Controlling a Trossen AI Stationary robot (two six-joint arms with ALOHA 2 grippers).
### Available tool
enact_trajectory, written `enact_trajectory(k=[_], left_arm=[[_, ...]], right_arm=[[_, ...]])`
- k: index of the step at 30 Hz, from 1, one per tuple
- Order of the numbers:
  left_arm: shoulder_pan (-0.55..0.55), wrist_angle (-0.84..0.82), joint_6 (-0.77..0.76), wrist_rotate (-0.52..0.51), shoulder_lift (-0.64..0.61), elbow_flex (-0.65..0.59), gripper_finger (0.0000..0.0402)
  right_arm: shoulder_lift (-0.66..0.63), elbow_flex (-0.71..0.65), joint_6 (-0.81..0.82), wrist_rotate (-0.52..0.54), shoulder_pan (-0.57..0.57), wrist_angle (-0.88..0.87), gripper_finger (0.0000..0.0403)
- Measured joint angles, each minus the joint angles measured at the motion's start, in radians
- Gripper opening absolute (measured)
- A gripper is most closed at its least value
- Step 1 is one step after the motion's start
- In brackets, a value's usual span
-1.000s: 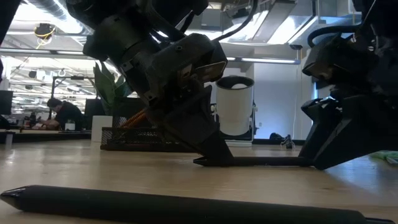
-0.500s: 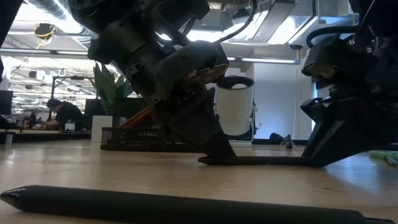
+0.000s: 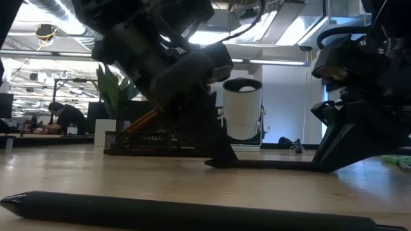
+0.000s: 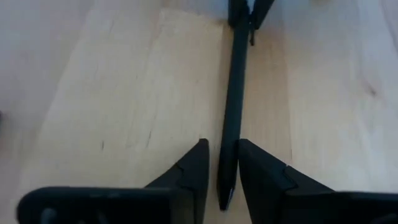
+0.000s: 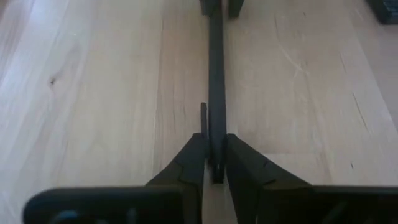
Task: Pick and place office supplies into organizer
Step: Put the top right black pen in the desk organizer
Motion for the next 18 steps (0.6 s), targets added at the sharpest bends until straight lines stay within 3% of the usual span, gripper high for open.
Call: enact_trajectory(k=[11, 18], left_arm=[[-0.04, -0.085, 0.09, -0.028, -0.127, 0.003, 0.009], [-0.104, -0.322, 0.0, -0.289, -0.211, 0.003, 0.009]], right_arm=[[-0.006, 0.011, 0.021, 0.0, 0.0, -0.007, 0.0049], [-0.006, 0.133, -0.008, 0.004, 0.0, -0.227, 0.0049]])
